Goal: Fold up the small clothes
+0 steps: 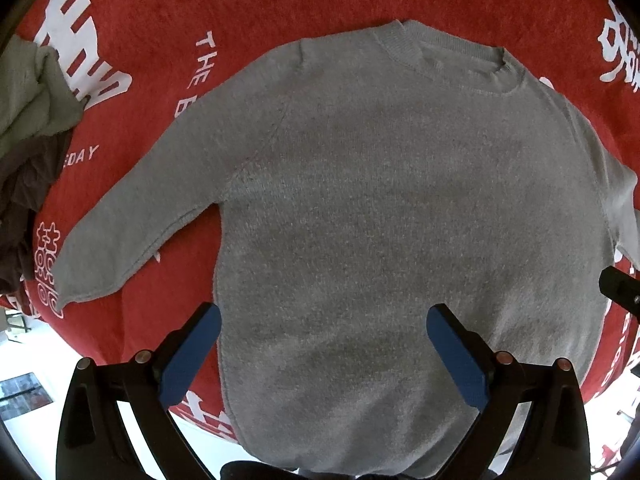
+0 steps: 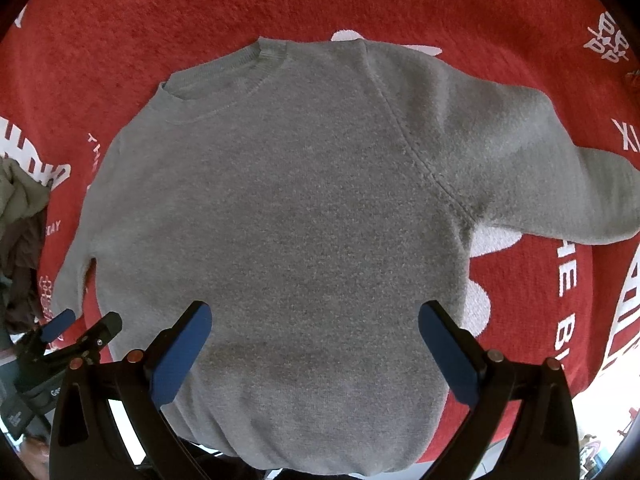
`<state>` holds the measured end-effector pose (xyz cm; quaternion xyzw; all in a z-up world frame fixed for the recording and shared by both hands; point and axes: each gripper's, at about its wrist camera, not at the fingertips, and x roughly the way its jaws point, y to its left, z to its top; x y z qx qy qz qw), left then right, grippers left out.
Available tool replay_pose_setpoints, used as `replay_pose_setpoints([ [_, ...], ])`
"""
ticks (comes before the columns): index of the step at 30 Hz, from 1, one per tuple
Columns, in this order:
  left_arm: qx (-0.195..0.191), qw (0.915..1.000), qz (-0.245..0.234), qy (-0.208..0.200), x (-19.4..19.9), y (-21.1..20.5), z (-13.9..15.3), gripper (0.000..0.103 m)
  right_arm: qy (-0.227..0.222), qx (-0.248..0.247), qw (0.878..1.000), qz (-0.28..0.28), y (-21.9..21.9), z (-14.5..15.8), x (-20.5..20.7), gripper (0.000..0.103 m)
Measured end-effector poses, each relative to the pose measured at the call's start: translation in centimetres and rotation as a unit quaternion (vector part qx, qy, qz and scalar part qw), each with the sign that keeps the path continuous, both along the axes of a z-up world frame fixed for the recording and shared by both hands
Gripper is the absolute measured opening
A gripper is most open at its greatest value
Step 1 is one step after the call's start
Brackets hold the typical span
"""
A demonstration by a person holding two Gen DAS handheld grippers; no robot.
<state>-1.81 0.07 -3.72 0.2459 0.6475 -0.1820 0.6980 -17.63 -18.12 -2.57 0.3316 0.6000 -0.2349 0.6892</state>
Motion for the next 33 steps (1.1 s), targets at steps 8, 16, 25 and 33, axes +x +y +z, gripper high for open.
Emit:
replay_pose_setpoints([
  [8, -0.004, 1.0000, 0.006, -0.003, 0.1, 0.3, 0.2, 0.103, -0.001, 0.009, 1.000, 0.003, 0.1, 0.1, 0.0, 0.103],
  [16, -0.002, 0.9999, 0.010, -0.004, 0.0, 0.6, 0.3, 0.103, 0.006, -0.008, 1.000, 0.002, 0.1, 0.2, -0.1, 0.103],
  [25, -0.009, 0.9998, 0.016, -0.004, 0.2, 1.0, 0.3, 0.103, -0.002, 0.003, 1.000, 0.007, 0.1, 0.2, -0.1, 0.103],
  [33, -0.018, 0.9995, 0.028, 0.003, 0.7, 1.5, 0.3, 0.103, 0.002, -0.012, 1.000, 0.014, 0.4, 0.2, 0.6, 0.103],
])
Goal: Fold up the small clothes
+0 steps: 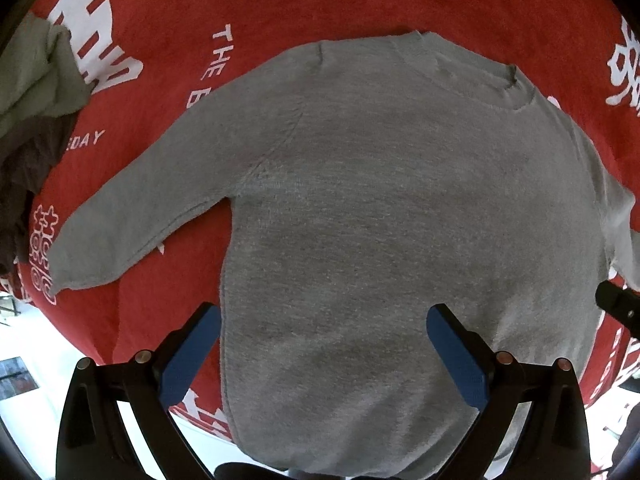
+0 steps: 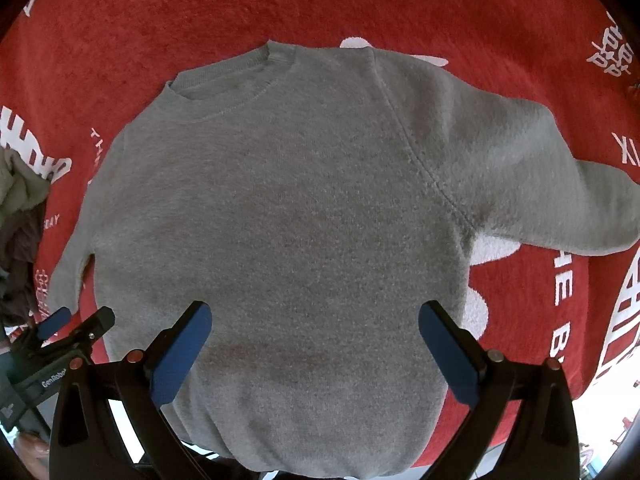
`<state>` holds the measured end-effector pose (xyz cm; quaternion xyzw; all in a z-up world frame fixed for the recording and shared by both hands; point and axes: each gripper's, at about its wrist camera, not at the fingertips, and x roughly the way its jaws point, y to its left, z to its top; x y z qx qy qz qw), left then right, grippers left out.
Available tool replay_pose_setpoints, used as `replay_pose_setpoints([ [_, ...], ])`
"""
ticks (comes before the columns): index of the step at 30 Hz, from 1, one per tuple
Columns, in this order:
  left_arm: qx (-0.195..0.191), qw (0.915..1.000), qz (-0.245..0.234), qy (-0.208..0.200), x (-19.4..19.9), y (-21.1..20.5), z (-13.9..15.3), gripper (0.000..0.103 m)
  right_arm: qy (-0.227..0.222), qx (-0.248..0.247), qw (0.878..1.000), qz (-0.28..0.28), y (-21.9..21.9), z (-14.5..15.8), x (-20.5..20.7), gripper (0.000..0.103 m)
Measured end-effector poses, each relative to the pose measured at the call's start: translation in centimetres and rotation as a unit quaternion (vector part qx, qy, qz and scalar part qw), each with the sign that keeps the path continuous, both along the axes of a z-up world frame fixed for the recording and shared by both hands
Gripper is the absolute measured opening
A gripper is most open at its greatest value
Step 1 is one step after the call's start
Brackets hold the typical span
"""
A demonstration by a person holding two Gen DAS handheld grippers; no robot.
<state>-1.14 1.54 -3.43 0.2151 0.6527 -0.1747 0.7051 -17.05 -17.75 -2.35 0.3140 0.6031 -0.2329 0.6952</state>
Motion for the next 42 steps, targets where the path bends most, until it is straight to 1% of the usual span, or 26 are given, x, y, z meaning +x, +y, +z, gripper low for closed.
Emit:
replay_pose_setpoints([
  [6, -0.004, 1.0000, 0.000, 0.000, 0.2, 0.2, 0.0, 0.103, 0.011, 0.005, 1.000, 0.006, 0.1, 0.0, 0.2, 0.103],
  [11, -0.005, 1.0000, 0.000, 0.001, 0.4, 0.4, -0.1, 0.103, 0.004, 0.009, 1.000, 0.009, 0.3, 0.1, 0.5, 0.103],
  [15, -0.005, 1.0000, -0.001, 0.002, 0.5, 0.6, -0.1, 0.103, 0.014, 0.020, 1.000, 0.005, 0.1, 0.0, 0.7, 0.103],
  [19, -0.014, 0.9999, 0.000, 0.003, 0.8, 1.0, -0.1, 0.103, 0.011, 0.026, 1.000, 0.008, 0.4, 0.1, 1.1, 0.103],
  [22, -0.024, 0.9996, 0.011, 0.005, 1.5, 1.6, -0.1, 0.103, 0.011, 0.030, 0.999, 0.014, 0.8, 0.2, 1.6, 0.103],
  [28, -0.043, 0.9985, 0.032, 0.011, 2.7, 2.9, -0.5, 0.103, 0.011, 0.014, 0.999, 0.031, 1.8, 0.4, 3.1, 0.103],
  [30, -0.062, 0.9969, 0.046, 0.015, 3.3, 3.9, -0.5, 0.103, 0.009, 0.010, 0.999, 0.036, 2.3, 0.4, 3.6, 0.103],
  [32, -0.085, 0.9937, 0.070, 0.020, 4.1, 5.4, -0.5, 0.103, 0.008, 0.012, 0.999, 0.043, 2.8, 0.4, 4.2, 0.103],
  [33, -0.100, 0.9907, 0.089, 0.023, 4.7, 6.6, -0.5, 0.103, 0.009, 0.013, 0.999, 0.047, 3.0, 0.4, 4.5, 0.103],
  [35, -0.130, 0.9821, 0.135, 0.020, 6.2, 9.8, -0.6, 0.103, 0.008, 0.015, 0.998, 0.056, 3.6, 0.4, 5.1, 0.103],
  [37, -0.154, 0.9699, 0.188, 0.008, 7.9, 13.6, -1.0, 0.103, 0.003, 0.019, 0.998, 0.067, 4.4, 0.6, 5.8, 0.103],
  [38, -0.164, 0.9623, 0.217, 0.001, 8.7, 15.8, -1.3, 0.103, 0.000, 0.022, 0.997, 0.076, 5.0, 0.6, 6.2, 0.103],
  [39, -0.175, 0.9520, 0.251, -0.004, 9.7, 18.4, -1.8, 0.103, -0.003, 0.024, 0.996, 0.083, 5.5, 0.6, 6.6, 0.103],
  [40, -0.185, 0.9441, 0.273, -0.006, 10.2, 20.1, -2.3, 0.103, -0.006, 0.025, 0.996, 0.091, 6.0, 0.5, 7.0, 0.103],
  [42, -0.212, 0.9212, 0.326, -0.002, 11.4, 24.4, -4.0, 0.103, -0.010, 0.024, 0.994, 0.110, 7.4, 0.1, 8.0, 0.103],
])
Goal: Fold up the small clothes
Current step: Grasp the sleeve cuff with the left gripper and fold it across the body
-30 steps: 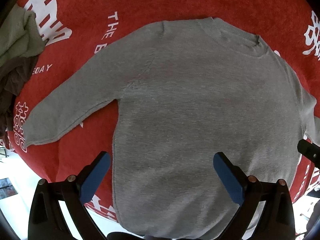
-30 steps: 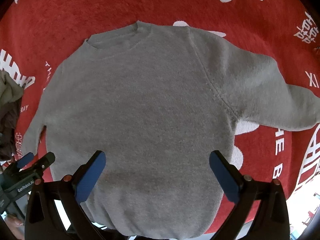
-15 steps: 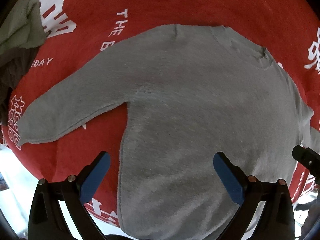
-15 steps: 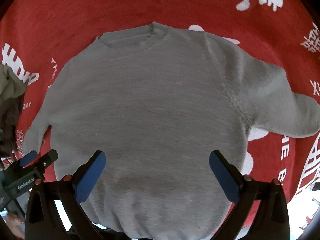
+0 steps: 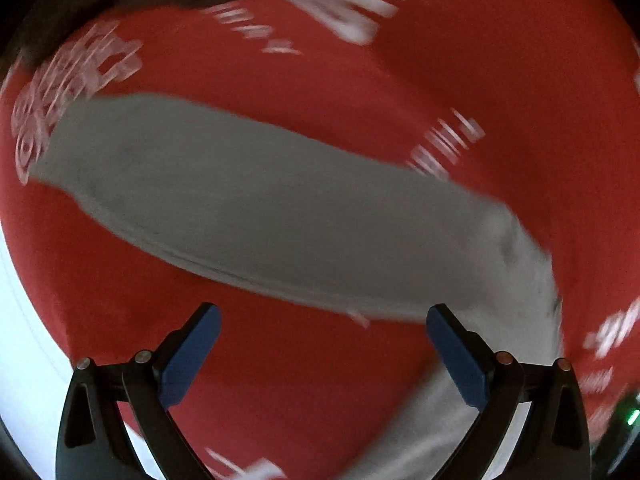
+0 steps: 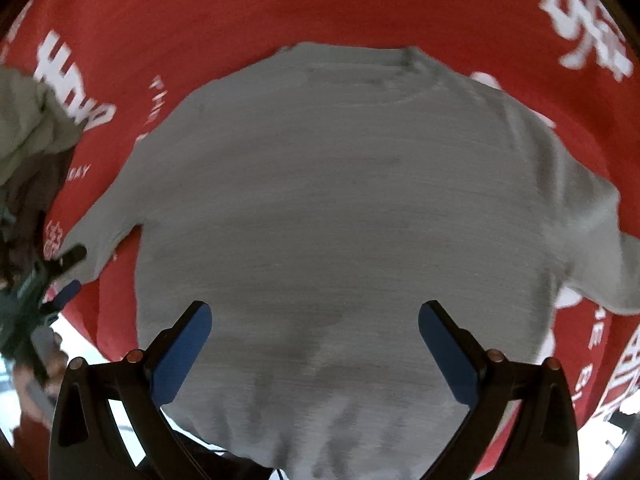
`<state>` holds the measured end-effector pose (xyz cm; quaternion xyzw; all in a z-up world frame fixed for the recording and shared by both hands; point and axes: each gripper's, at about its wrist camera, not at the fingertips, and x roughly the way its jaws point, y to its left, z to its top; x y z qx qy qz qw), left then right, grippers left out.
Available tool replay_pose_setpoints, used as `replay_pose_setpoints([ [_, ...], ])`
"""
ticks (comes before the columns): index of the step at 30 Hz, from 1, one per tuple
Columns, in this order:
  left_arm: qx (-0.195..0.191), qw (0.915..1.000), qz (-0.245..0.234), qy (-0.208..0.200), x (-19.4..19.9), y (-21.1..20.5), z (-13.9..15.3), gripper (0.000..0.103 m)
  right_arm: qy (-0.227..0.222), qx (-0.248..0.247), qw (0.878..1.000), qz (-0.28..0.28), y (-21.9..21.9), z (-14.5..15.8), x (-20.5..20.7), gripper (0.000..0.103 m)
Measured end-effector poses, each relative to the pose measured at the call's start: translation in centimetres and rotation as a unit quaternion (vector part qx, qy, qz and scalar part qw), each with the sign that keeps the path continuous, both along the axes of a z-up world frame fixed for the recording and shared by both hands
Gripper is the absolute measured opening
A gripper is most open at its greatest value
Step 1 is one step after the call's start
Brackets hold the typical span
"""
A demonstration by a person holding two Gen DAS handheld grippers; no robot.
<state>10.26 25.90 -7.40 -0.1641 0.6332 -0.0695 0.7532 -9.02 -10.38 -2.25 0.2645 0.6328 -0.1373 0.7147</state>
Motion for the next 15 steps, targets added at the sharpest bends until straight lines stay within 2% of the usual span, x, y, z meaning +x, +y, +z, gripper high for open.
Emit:
replay_pose_setpoints([
  [3, -0.051, 0.9964, 0.066, 0.018, 0.9, 4.6, -2.7, 0.103, -0.004, 0.009, 1.000, 0.029, 2.1, -0.6, 1.2, 0.103],
  [6, -0.093, 0.9910, 0.093, 0.027, 0.9, 6.5, -4.3, 0.103, -0.006, 0.014, 0.999, 0.052, 4.0, -1.4, 2.3, 0.103],
  [12, -0.141, 0.9873, 0.071, 0.013, 1.5, 5.5, -4.5, 0.103, -0.008, 0.021, 0.996, 0.088, 7.1, -2.4, 4.4, 0.103],
  [15, -0.137, 0.9888, 0.060, 0.003, 2.2, 3.7, -4.3, 0.103, -0.012, 0.022, 0.994, 0.105, 8.1, -2.1, 5.1, 0.103],
])
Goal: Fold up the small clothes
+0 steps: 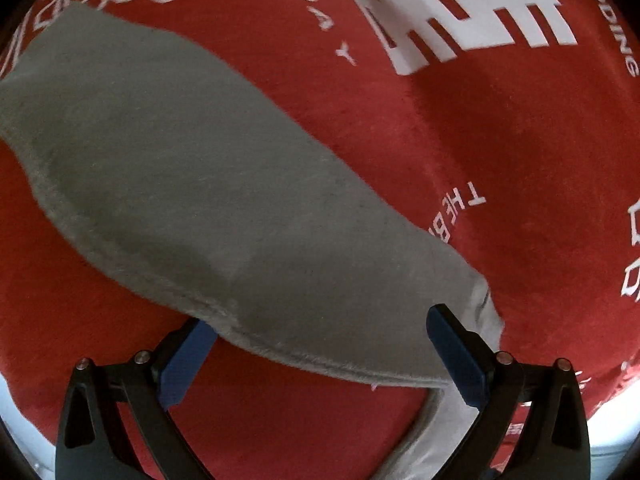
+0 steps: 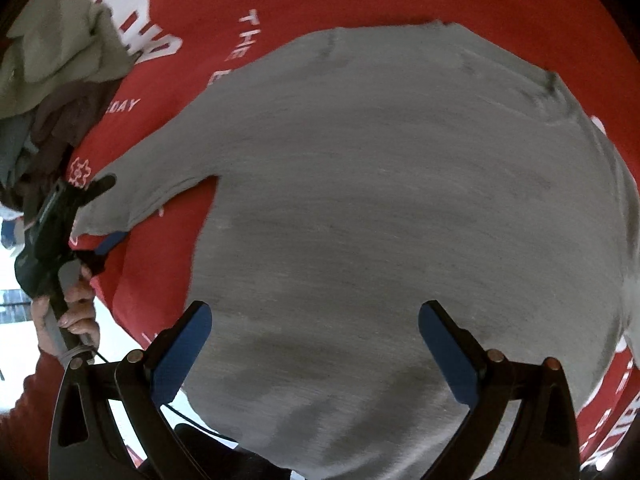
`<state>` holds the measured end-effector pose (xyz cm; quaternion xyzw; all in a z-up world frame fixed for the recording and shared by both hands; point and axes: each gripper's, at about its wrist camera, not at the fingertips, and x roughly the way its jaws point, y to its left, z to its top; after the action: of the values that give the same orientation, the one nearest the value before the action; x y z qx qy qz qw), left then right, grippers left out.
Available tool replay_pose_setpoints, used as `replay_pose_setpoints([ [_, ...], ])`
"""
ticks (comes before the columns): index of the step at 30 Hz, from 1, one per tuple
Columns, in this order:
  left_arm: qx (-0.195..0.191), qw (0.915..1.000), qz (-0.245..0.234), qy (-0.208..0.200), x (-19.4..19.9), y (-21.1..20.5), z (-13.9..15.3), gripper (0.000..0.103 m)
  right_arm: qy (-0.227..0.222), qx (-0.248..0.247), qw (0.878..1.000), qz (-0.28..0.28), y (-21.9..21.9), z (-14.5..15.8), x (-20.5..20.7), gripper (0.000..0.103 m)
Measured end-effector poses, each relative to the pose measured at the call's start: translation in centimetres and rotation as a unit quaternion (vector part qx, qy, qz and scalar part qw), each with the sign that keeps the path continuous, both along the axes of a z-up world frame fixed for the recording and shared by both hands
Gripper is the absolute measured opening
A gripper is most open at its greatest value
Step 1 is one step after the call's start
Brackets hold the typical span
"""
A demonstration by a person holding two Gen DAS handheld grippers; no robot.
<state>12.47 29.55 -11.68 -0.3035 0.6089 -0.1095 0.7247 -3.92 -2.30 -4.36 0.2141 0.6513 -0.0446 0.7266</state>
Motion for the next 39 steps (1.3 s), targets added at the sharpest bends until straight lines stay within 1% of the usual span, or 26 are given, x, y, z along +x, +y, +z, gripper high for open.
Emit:
replay_pose_setpoints([
  [1, 0.008, 1.0000, 0.003, -0.003, 0.1, 0.0, 0.0, 0.102, -0.002, 0.000, 1.000, 0.006, 0.3, 0.2, 0.2, 0.103],
  [3, 0.026, 0.9995, 0.015, -0.004, 0.5, 0.2, 0.0, 0.087, -0.004, -0.004, 1.000, 0.012, 0.7, 0.2, 0.6, 0.103],
  [4, 0.035, 0.9993, 0.014, 0.001, 0.7, 0.3, -0.1, 0.068, -0.005, -0.004, 1.000, 0.014, 0.8, 0.3, 0.7, 0.103],
  [5, 0.044, 0.9990, 0.012, 0.007, 1.0, 0.4, -0.2, 0.045, -0.006, -0.004, 1.000, 0.015, 0.8, 0.5, 0.7, 0.103],
  [6, 0.051, 0.9986, 0.009, 0.010, 1.2, 0.6, -0.4, 0.032, -0.008, -0.004, 1.000, 0.015, 0.9, 0.5, 0.7, 0.103],
  [7, 0.065, 0.9978, 0.006, 0.014, 1.3, 0.7, -0.5, 0.012, -0.011, -0.002, 1.000, 0.014, 0.8, 0.7, 0.6, 0.103],
  [8, 0.078, 0.9969, 0.003, 0.013, 1.4, 0.9, -0.5, 0.010, -0.013, -0.002, 1.000, 0.013, 0.8, 0.7, 0.6, 0.103],
  [10, 0.098, 0.9951, -0.009, -0.004, 1.5, 0.7, 0.6, 0.010, -0.020, 0.005, 1.000, 0.010, 0.8, 1.0, 0.4, 0.103],
  [12, 0.129, 0.9901, -0.036, -0.042, 1.3, -0.4, 2.6, 0.010, -0.027, 0.006, 1.000, 0.008, 0.8, 1.3, 0.1, 0.103],
  [14, 0.140, 0.9834, -0.075, -0.088, 1.3, -2.6, 5.4, 0.010, -0.036, 0.006, 0.999, 0.005, 0.7, 1.7, -0.4, 0.102],
  [16, 0.139, 0.9771, -0.108, -0.119, 1.2, -4.6, 7.5, 0.010, -0.041, 0.003, 0.999, -0.004, 0.3, 2.1, -1.2, 0.102],
  [19, 0.136, 0.9594, -0.175, -0.175, 0.5, -9.1, 10.5, 0.010, -0.047, -0.001, 0.998, -0.031, -0.5, 2.4, -2.3, 0.102],
  [21, 0.123, 0.9438, -0.228, -0.206, -0.4, -13.2, 12.0, 0.010, -0.055, -0.004, 0.997, -0.049, -1.3, 2.9, -3.1, 0.102],
  [22, 0.117, 0.9356, -0.253, -0.217, -0.8, -15.5, 12.2, 0.010, -0.058, -0.007, 0.997, -0.059, -1.8, 3.1, -3.6, 0.102],
  [24, 0.106, 0.9143, -0.313, -0.234, -2.8, -20.5, 12.2, 0.010, -0.065, -0.014, 0.994, -0.081, -3.1, 3.6, -4.9, 0.102],
  [25, 0.102, 0.9071, -0.334, -0.235, -3.8, -22.3, 12.0, 0.010, -0.069, -0.018, 0.993, -0.093, -3.9, 3.9, -5.6, 0.102],
  [28, 0.093, 0.8844, -0.400, -0.222, -7.3, -28.3, 9.9, 0.010, -0.073, -0.025, 0.989, -0.123, -6.3, 4.0, -7.3, 0.102],
  [30, 0.107, 0.8679, -0.436, -0.214, -10.1, -31.1, 8.2, 0.010, -0.065, -0.022, 0.986, -0.150, -8.5, 3.4, -8.5, 0.102],
  [31, 0.118, 0.8628, -0.445, -0.208, -11.2, -31.6, 7.4, 0.010, -0.060, -0.018, 0.984, -0.169, -9.9, 3.1, -9.3, 0.102],
  [32, 0.132, 0.8605, -0.449, -0.201, -12.0, -32.4, 6.7, 0.010, -0.059, -0.017, 0.981, -0.182, -10.9, 2.9, -9.8, 0.102],
  [34, 0.156, 0.8600, -0.448, -0.188, -13.0, -32.8, 6.2, 0.010, -0.054, -0.019, 0.979, -0.197, -12.5, 2.7, -10.7, 0.102],
  [35, 0.164, 0.8598, -0.448, -0.182, -13.2, -32.6, 6.2, 0.016, -0.051, -0.023, 0.979, -0.198, -13.3, 2.6, -11.0, 0.102],
  [36, 0.170, 0.8605, -0.446, -0.178, -13.3, -32.1, 6.3, 0.025, -0.049, -0.026, 0.979, -0.195, -13.8, 2.6, -11.1, 0.102],
  [37, 0.175, 0.8624, -0.441, -0.178, -13.4, -31.3, 6.6, 0.051, -0.050, -0.030, 0.981, -0.185, -14.1, 2.7, -10.9, 0.102],
  [38, 0.181, 0.8649, -0.430, -0.184, -13.5, -30.3, 7.3, 0.071, -0.052, -0.034, 0.983, -0.174, -14.4, 2.9, -10.5, 0.102],
  [39, 0.191, 0.8662, -0.418, -0.197, -13.9, -28.7, 8.0, 0.073, -0.055, -0.039, 0.985, -0.161, -14.3, 3.2, -10.0, 0.102],
])
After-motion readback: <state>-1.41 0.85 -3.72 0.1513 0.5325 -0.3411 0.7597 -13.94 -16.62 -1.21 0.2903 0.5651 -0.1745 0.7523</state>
